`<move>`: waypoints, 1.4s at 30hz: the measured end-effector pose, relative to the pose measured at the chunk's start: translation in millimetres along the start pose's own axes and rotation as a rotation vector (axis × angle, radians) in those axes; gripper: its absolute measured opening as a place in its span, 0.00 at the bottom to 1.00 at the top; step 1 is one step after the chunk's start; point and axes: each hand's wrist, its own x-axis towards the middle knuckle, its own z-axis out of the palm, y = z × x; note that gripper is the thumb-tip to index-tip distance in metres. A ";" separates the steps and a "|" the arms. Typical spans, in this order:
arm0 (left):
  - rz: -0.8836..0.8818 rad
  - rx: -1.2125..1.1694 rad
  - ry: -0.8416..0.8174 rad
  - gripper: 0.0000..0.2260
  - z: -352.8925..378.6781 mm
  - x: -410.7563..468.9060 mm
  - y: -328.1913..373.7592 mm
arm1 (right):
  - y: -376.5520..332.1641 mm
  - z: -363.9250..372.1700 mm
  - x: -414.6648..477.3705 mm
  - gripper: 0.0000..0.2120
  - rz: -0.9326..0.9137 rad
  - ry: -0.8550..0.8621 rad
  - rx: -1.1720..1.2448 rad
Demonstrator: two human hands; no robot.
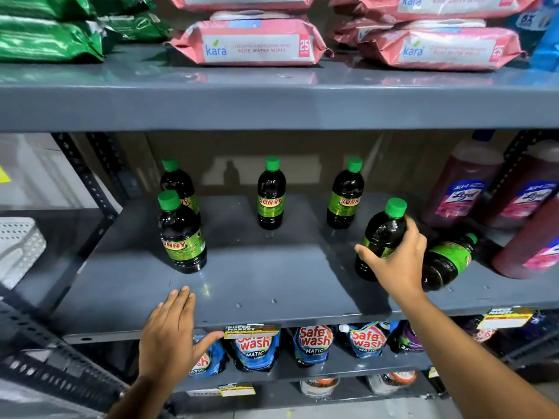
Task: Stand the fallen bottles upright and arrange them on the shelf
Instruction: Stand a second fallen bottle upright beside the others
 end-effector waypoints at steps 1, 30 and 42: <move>-0.004 -0.004 0.002 0.43 0.1 0.2 0.2 | -1.2 1.8 -0.3 0.48 0.011 0.018 -0.001; -0.024 0.039 -0.046 0.44 -4.5 -0.3 2.5 | -76.7 91.7 -35.0 0.39 -0.122 -0.601 0.243; -0.037 0.028 -0.056 0.44 -3.5 -1.3 2.0 | -66.3 94.9 -38.4 0.35 -0.110 -0.624 0.195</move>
